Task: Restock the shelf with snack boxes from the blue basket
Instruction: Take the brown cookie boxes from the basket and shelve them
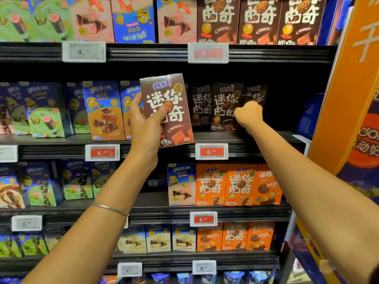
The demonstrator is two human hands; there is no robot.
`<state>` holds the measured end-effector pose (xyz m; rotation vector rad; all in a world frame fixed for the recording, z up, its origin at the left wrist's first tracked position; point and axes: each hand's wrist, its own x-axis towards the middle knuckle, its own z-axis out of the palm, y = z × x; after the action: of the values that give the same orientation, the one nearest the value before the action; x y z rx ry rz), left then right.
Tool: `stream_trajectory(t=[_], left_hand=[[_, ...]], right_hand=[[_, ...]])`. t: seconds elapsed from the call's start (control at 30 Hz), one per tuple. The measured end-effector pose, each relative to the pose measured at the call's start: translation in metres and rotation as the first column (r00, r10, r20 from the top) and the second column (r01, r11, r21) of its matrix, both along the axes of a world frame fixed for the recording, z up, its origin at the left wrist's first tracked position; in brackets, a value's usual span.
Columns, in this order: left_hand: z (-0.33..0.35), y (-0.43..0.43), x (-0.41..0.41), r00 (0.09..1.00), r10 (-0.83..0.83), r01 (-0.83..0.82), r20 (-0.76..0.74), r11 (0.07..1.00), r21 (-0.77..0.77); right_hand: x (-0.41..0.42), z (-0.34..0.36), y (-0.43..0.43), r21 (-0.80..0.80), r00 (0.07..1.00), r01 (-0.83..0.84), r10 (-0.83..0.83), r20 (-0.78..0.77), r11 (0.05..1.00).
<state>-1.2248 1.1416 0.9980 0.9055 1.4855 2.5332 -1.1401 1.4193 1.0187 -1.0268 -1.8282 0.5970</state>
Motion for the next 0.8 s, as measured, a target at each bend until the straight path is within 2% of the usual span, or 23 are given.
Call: stream_trajectory(t=[0.33,0.43,0.57,0.67,0.8], left_hand=[[-0.006,-0.008,0.0,0.999,0.022,-0.024,-0.047,0.999,-0.039],[-0.006,-0.009,0.003,0.999,0.022,-0.024,-0.048,0.999,-0.042],[-0.005,-0.008,0.008,0.999,0.007,-0.008,-0.038,0.999,-0.043],[-0.005,-0.01,0.009,0.999,0.01,-0.012,-0.041,0.999,-0.053],[-0.006,-0.012,0.009,0.999,0.021,-0.023,-0.041,0.998,-0.054]], right_hand=[[-0.001,0.003,0.024,-0.04,0.994,0.024,-0.019,0.105,0.999],[-0.003,0.004,0.025,0.027,0.949,0.062,-0.067,0.307,0.998],[-0.01,0.009,0.02,0.086,0.894,0.046,-0.08,0.441,0.995],[-0.011,0.01,0.024,0.08,0.876,0.077,-0.106,0.47,0.994],[-0.01,0.009,0.034,0.03,0.916,0.088,-0.093,0.39,0.996]])
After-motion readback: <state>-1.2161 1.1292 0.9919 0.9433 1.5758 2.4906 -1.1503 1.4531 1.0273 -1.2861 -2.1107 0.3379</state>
